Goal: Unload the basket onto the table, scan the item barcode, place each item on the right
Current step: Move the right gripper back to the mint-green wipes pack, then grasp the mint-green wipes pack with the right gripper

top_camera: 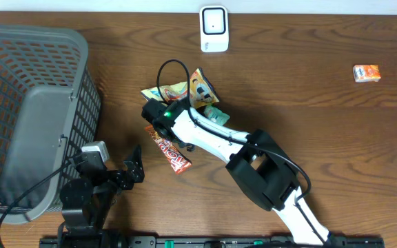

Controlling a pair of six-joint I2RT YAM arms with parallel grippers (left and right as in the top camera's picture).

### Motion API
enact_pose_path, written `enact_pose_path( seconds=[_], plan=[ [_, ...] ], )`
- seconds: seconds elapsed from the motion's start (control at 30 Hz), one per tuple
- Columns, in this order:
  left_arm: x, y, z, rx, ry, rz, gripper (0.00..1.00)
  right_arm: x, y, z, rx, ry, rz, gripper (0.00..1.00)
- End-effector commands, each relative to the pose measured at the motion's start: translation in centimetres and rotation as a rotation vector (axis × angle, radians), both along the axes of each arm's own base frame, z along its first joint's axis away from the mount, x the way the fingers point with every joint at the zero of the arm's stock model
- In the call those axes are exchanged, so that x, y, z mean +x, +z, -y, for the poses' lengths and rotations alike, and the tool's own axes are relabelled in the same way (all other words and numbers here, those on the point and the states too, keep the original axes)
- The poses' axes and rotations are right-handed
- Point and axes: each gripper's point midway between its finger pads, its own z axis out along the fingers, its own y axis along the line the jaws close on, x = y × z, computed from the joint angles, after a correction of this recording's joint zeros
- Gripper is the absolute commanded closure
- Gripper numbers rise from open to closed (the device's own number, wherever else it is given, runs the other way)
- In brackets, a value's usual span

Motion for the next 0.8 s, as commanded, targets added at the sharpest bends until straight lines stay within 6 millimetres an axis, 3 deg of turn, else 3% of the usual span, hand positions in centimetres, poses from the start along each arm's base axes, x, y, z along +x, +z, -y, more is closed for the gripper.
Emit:
enact_pose_path(
  seconds=[0.0, 0.07, 0.13, 0.27, 0.37, 0.53, 0.77],
  plan=[
    [0.0, -0.1, -0.1, 0.015, 0.0, 0.002, 0.02, -1.6, -3.1, 0.1, 0.006, -0.025, -0.108, 0.97],
    [0.0, -0.1, -0.1, 0.014, 0.0, 0.002, 0.02, -1.7, -2.6, 0.0, 0.021, -0.016, -0.146, 0.99],
    [0.0, -0.1, -0.1, 0.014, 0.0, 0.002, 0.02, -1.4, -0.6, -0.1, 0.049, 0.003, -0.19, 0.99],
    [0.0, -0.1, -0.1, 0.014, 0.0, 0.002, 0.02, -0.8, 5.1, -2.9, 0.278, 0.194, -0.315, 0.99],
    [0.0, -0.1, -0.1, 0.014, 0.0, 0.002, 0.02, -1.5, 9.1, -4.2, 0.519, 0.325, -0.431, 0.99],
    [0.0, -0.1, -0.1, 0.014, 0.0, 0.002, 0.02, -2.7, 13.7, -2.0, 0.872, 0.453, -0.629, 0.99],
    [0.0, -0.1, -0.1, 0.014, 0.0, 0.002, 0.02, -1.5, 16.1, -0.3, 1.27, 0.548, -0.64, 0.99]
  ],
)
